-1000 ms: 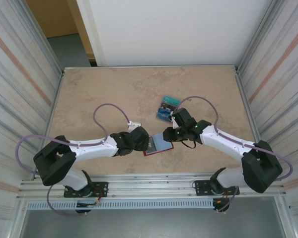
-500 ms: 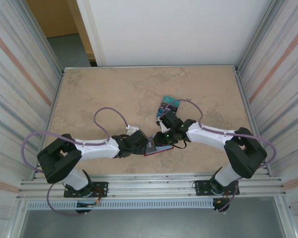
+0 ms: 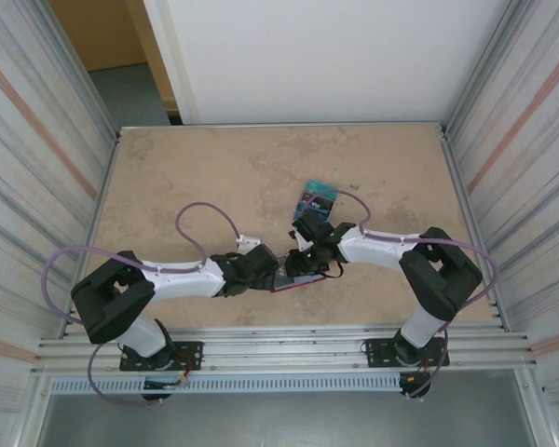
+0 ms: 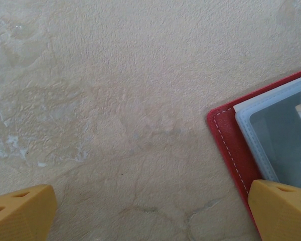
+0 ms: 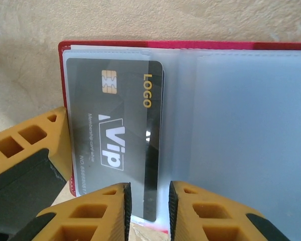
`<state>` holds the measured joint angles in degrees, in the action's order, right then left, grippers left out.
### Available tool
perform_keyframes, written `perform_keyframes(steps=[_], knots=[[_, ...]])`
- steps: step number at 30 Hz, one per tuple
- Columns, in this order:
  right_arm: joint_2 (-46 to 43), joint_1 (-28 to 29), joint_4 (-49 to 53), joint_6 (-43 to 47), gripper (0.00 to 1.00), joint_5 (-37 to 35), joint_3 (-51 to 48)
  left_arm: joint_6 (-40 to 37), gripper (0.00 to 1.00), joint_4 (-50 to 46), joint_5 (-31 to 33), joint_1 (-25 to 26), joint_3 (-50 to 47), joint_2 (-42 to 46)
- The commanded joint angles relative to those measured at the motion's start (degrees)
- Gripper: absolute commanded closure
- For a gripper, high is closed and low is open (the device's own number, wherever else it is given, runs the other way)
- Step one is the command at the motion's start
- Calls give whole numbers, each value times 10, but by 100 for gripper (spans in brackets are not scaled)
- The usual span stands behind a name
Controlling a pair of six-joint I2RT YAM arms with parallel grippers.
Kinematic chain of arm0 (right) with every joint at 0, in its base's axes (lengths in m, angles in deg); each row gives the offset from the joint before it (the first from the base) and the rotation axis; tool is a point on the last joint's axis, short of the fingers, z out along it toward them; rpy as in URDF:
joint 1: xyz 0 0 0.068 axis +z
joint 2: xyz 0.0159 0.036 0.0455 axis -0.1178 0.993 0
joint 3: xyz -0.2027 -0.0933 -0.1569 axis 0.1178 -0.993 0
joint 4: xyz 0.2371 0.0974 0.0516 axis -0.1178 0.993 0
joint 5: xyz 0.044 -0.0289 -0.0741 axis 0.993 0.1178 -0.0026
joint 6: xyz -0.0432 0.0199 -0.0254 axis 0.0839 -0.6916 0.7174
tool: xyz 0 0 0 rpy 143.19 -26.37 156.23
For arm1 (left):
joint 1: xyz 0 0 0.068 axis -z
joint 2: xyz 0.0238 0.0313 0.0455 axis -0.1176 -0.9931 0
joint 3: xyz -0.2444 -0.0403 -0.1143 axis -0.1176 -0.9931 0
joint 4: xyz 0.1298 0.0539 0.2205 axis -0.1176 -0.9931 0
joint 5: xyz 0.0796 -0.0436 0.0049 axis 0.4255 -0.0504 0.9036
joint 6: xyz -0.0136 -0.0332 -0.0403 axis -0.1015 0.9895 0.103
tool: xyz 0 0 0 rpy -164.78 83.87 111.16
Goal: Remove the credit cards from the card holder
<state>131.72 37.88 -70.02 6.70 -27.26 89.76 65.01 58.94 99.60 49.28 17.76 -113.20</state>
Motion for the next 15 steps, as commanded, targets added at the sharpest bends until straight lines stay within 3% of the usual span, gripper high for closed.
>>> perform_keyframes(steps=[1, 10, 15], knots=[[18, -3, -9, -12, 73, 19, 15, 6, 1, -27, 1, 5, 2, -18], [30, -11, -27, -22, 75, 48, 5, 5, 1, -30, 1, 4, 4, -21], [16, -36, -112, -51, 79, 137, -36, 6, 1, -35, 2, 5, 4, -21]])
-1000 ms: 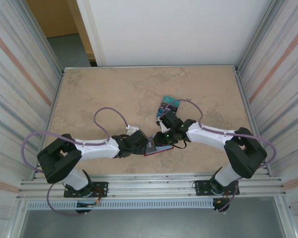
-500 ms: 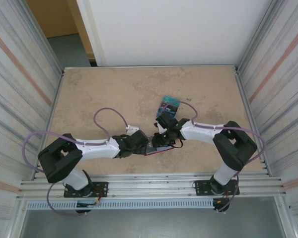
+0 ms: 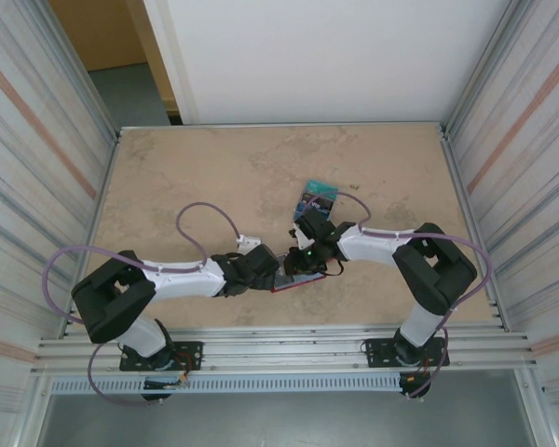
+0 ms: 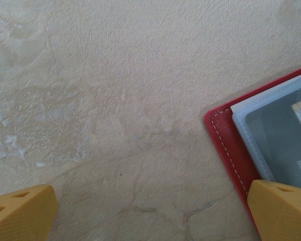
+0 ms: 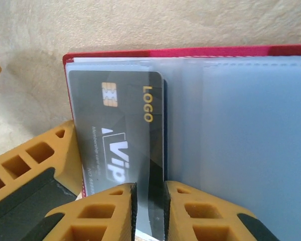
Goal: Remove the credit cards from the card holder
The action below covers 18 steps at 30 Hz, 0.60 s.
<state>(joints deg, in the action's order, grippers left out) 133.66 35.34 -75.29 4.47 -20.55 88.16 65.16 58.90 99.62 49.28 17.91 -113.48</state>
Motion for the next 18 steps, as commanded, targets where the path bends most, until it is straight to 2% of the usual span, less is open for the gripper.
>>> perform_keyframes(steps=[1, 8, 11, 18], knots=[[-5, -17, -75, -34, 80, 85, -28, 5, 1, -36, 3, 5, 3, -18], [-10, -39, -154, -62, 84, 149, -63, 6, 1, -55, 8, 5, 9, -20], [-10, -40, -158, -62, 91, 150, -65, 7, 1, -59, 10, 5, 11, -21], [-17, -49, -156, -64, 95, 143, -74, 9, 1, -67, 12, 5, 16, -23]])
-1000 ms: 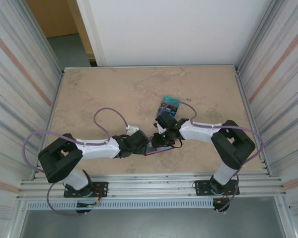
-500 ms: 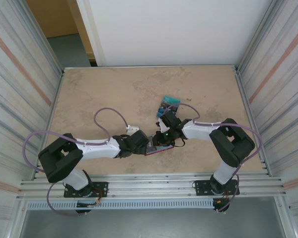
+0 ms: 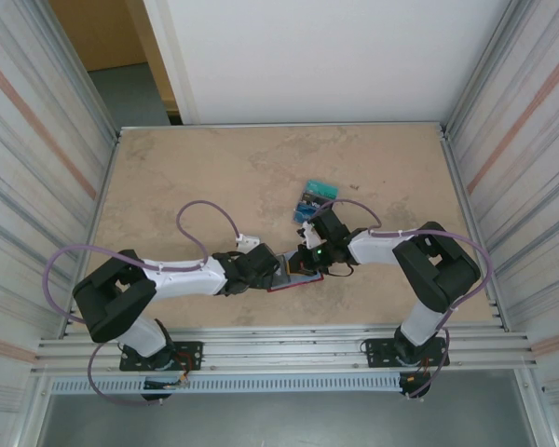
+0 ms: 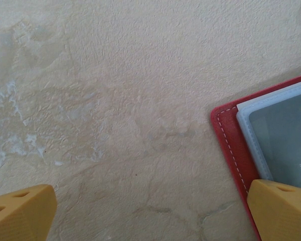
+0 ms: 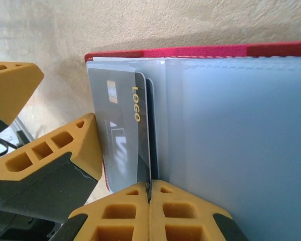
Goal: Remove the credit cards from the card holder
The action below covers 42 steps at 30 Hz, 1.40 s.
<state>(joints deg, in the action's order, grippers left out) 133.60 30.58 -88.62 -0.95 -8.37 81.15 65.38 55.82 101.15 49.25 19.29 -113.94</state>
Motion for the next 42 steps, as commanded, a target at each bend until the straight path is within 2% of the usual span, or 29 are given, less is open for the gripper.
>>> perform_keyframes(steps=[1, 19, 29, 42], knots=[[-18, -4, -22, -10, 95, 19, -6, 7, 1, -38, -2, 5, 3, -18], [-51, -54, 72, 55, 96, -31, -10, 5, 1, -41, 4, -2, 5, -22], [-56, -57, 60, 45, 97, -29, -15, -6, 1, -30, 9, -12, 13, -30], [-65, -56, 51, 36, 97, -34, -24, -69, 1, -40, 20, 1, 77, 11]])
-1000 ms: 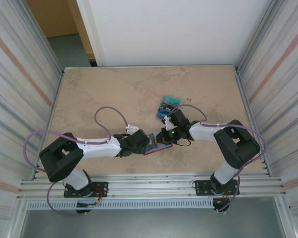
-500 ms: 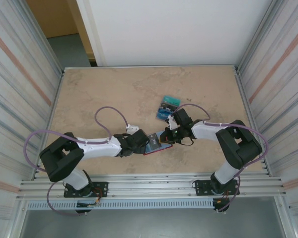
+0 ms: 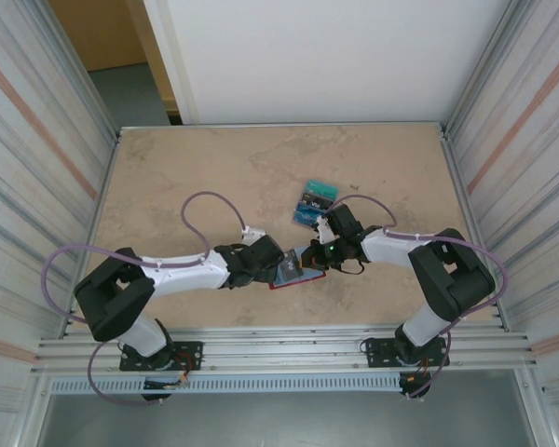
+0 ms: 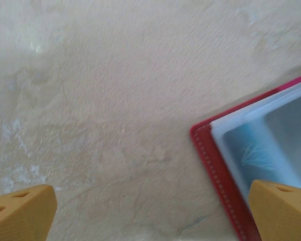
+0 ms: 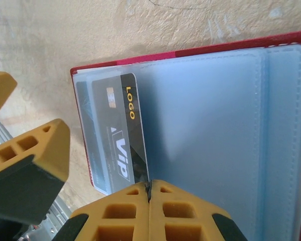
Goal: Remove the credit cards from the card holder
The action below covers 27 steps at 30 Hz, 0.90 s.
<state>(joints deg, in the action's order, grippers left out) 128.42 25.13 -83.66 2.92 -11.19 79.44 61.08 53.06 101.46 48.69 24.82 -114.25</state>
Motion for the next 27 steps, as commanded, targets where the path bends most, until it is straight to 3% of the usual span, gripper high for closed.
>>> perform_keyframes(steps=[1, 23, 27], knots=[[-13, -2, 2, -3, 97, -6, -8, -27, 1, -11, 18, 9, 26, 10], [-18, -3, -4, -11, 97, -4, -15, -26, 1, -4, -16, 11, 53, -93], [-18, -6, -7, -11, 93, -1, -18, -19, 1, -12, -15, 11, 46, -93]])
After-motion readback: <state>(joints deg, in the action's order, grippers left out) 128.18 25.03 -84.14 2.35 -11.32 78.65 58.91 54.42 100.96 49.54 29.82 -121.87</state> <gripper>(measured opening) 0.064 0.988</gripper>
